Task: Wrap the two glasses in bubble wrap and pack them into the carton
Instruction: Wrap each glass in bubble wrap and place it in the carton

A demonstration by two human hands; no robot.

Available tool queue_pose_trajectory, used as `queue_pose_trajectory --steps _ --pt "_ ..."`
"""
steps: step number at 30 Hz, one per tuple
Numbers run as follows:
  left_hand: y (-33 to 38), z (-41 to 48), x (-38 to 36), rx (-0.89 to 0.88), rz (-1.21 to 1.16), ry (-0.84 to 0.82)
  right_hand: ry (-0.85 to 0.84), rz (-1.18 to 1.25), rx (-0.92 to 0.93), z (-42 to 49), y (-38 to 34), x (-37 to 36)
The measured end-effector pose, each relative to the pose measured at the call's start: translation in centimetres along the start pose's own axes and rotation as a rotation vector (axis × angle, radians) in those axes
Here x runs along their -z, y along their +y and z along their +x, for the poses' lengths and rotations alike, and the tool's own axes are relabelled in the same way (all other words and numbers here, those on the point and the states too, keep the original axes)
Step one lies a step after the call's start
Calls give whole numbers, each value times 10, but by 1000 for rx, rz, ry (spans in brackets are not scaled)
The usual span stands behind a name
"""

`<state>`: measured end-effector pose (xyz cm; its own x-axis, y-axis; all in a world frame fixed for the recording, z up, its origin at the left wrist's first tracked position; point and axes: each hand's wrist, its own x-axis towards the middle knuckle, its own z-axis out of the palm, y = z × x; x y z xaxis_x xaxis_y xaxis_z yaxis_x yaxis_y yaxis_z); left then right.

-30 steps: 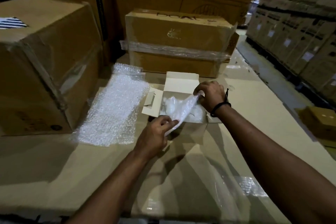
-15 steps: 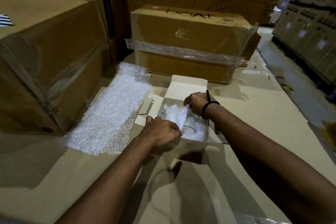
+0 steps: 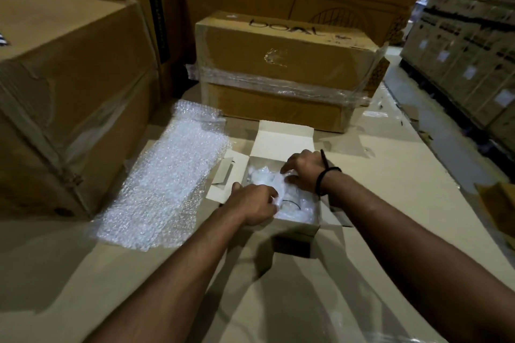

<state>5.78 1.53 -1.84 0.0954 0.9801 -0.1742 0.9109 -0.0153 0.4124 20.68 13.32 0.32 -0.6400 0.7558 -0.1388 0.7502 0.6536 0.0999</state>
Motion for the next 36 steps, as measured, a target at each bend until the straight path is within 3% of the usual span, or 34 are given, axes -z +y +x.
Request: queue_pose_trajectory --steps 5,9,14,16,21,27,31,33,36 --pt "-13 -24 6 -138 11 433 193 11 -128 -3 -16 -12" --pt "-31 -36 5 -217 95 181 287 48 -100 -12 -9 -13" --pt "-23 -28 6 -168 228 -27 -49 65 -81 -19 -2 -10" --pt "-18 -28 9 -151 227 -74 -89 58 -81 -19 -2 -7" --pt "-22 -27 8 -225 16 181 27 -31 -41 -13 -1 2" --pt "-8 -23 -3 -162 204 -55 -236 20 -109 -6 -15 2" --pt "-7 -24 1 -98 122 -118 -257 128 -138 -5 -13 8" --pt "-10 -26 3 -83 62 -10 -193 135 -156 -3 -9 12" --pt "-16 -29 3 -153 161 220 -220 96 -156 -2 -10 12"
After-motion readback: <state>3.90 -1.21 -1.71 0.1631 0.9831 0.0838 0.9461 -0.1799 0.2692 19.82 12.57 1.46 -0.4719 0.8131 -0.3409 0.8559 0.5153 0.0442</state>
